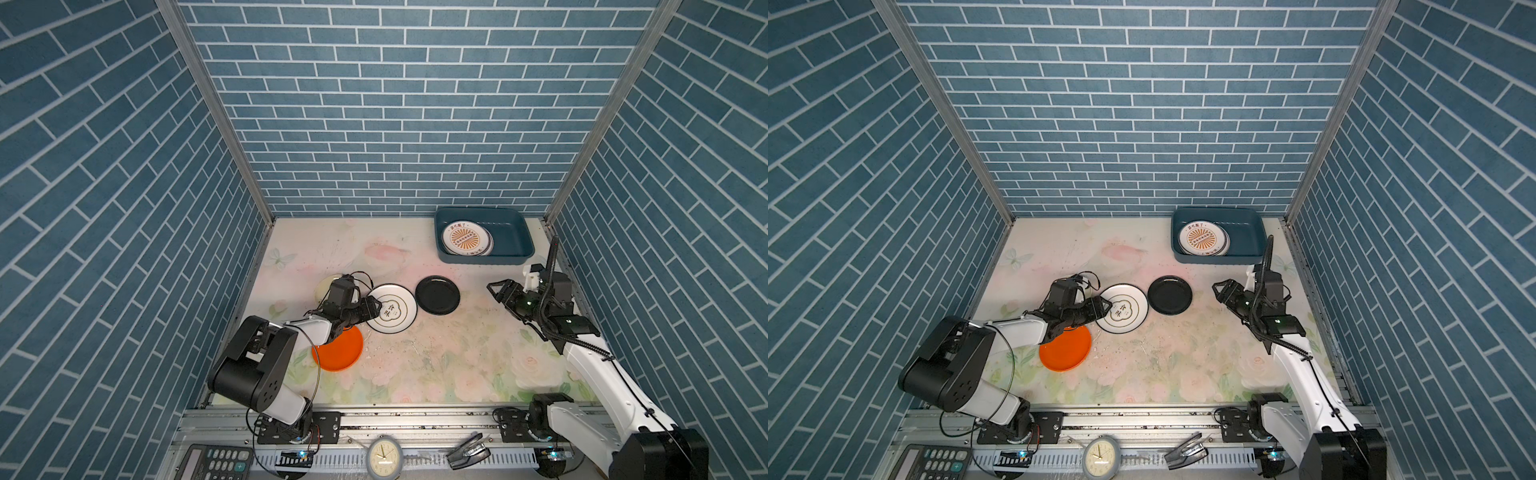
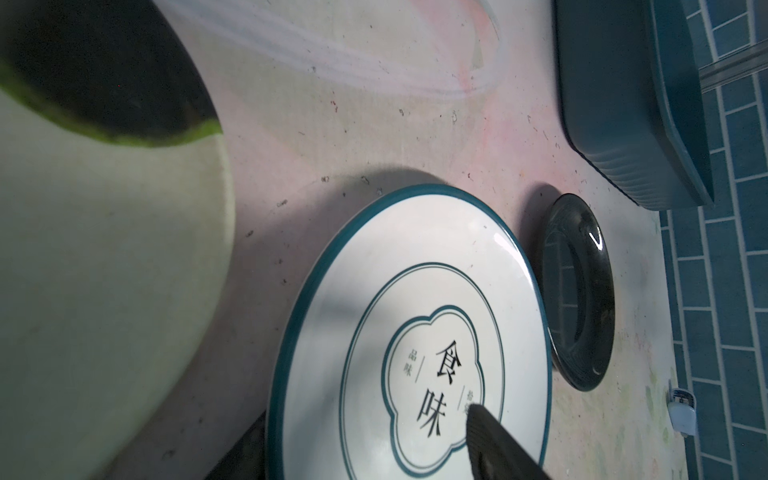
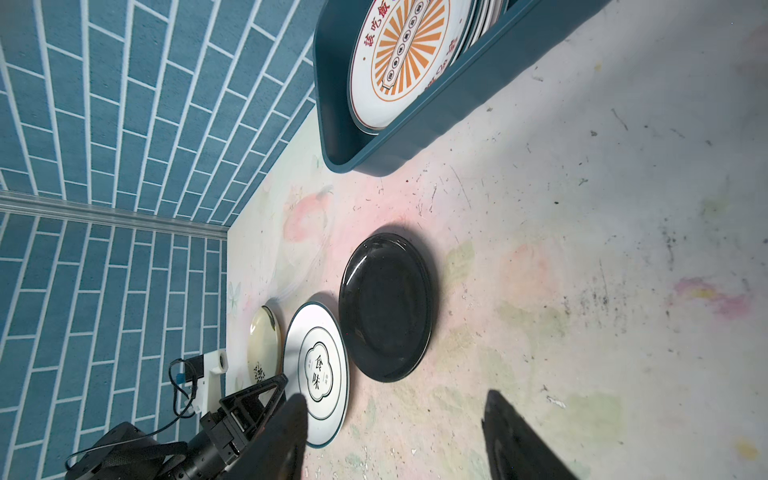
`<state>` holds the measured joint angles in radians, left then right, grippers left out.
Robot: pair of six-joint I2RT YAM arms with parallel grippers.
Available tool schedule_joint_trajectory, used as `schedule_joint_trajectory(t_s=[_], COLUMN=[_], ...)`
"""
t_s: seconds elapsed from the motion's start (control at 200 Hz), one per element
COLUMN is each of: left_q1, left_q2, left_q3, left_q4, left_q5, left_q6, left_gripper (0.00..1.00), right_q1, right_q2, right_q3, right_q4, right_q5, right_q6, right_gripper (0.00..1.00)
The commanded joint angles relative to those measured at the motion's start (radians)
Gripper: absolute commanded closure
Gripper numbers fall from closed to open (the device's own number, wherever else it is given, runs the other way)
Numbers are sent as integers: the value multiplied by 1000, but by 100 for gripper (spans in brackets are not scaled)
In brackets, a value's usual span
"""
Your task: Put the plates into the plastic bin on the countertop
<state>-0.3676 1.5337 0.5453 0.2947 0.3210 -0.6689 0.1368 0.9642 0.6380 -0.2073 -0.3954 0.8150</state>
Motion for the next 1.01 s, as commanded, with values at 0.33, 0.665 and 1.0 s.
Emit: schedule_joint_trajectory(t_s=[0.33, 0.665, 1.0], left_q1=[3, 3, 3], left_q2=[0, -18, -30], left_q3=[16, 19, 21], left_q4=[-87, -108, -114], left_q5=[28, 18, 20], left_q6=[46, 61, 61], left_gripper=[37, 53, 60], right_q1=[3, 3, 3], right_q2=[-36, -40, -44], right_q3=[-21, -24, -29], right_q4=[-14, -8, 0], right_q5=[33, 42, 38], right_q6=[34, 40, 50], right_gripper=[33, 33, 33])
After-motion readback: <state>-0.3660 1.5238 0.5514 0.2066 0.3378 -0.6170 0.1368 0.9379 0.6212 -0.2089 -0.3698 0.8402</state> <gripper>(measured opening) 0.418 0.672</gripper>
